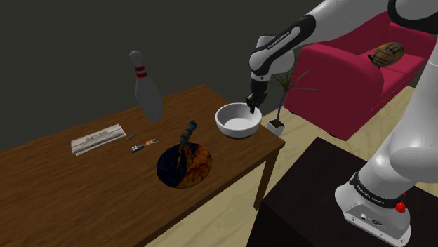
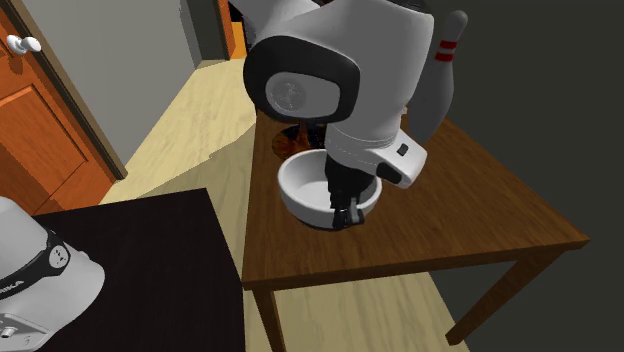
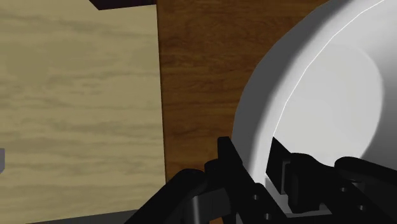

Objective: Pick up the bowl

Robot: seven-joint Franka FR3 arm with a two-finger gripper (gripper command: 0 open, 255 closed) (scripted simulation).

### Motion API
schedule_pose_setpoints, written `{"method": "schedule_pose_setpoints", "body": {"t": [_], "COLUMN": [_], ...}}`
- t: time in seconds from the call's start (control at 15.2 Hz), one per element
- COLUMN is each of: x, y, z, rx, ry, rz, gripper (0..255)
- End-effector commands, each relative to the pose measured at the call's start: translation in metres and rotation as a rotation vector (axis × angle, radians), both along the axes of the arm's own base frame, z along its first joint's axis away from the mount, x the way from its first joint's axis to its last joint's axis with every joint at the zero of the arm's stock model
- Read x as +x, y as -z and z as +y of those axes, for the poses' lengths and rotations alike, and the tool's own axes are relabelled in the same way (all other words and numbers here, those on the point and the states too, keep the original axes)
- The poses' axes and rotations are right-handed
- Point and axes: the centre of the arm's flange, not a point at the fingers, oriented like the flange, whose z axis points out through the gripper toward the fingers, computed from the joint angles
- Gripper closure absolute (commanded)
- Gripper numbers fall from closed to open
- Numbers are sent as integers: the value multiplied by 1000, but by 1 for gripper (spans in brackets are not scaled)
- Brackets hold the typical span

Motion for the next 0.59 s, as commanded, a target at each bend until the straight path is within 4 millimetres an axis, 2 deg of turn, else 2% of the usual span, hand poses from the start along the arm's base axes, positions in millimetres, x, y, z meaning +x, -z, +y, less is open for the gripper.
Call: {"method": "schedule_pose_setpoints", "body": {"t": [0.0, 0.4, 0.53], "x": [0, 0, 0], "y": [-10, -42, -43], "z": [0, 0, 0], "rx": [0, 0, 0], "ry": [0, 0, 0], "rz": [-1, -1, -1], "gripper": [255, 255, 255]}}
